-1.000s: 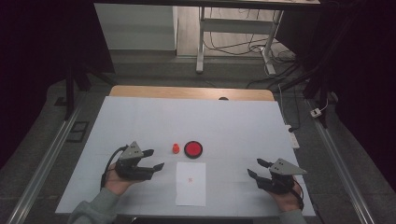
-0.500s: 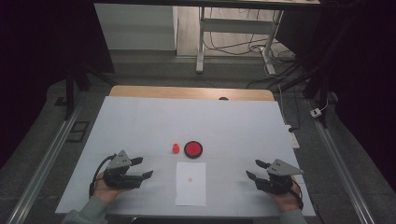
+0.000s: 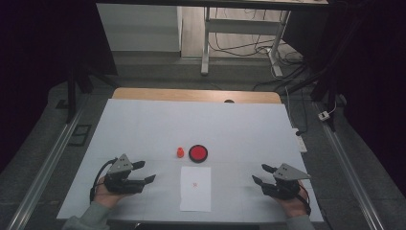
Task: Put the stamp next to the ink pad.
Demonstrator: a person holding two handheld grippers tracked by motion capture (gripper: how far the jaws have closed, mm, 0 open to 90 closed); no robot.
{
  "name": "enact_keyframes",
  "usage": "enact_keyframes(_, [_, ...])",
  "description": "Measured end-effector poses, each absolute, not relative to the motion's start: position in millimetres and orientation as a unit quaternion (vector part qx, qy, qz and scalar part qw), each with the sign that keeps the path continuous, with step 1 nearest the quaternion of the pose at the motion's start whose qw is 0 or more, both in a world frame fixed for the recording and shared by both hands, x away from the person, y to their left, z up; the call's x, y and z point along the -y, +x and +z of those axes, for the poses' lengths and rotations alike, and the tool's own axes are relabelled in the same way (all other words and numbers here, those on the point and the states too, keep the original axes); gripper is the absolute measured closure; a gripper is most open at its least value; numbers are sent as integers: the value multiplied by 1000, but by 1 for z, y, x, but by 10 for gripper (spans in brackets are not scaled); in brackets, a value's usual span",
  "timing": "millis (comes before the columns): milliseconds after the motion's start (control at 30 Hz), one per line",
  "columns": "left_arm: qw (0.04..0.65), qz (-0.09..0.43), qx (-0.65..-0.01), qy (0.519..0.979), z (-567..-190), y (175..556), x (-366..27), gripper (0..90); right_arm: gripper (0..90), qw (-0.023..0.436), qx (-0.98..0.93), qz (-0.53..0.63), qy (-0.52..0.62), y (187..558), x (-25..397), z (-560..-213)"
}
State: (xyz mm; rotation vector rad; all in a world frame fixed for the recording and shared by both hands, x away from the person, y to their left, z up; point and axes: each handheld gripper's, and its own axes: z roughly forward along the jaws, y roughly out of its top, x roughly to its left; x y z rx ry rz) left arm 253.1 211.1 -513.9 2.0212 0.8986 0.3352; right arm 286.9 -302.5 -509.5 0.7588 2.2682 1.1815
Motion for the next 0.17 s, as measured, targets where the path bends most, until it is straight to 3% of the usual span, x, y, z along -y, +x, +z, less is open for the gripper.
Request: enact_keyframes(167, [437, 134, -363, 812, -514, 254, -212, 315, 417, 234, -826, 431, 276, 287, 302, -509])
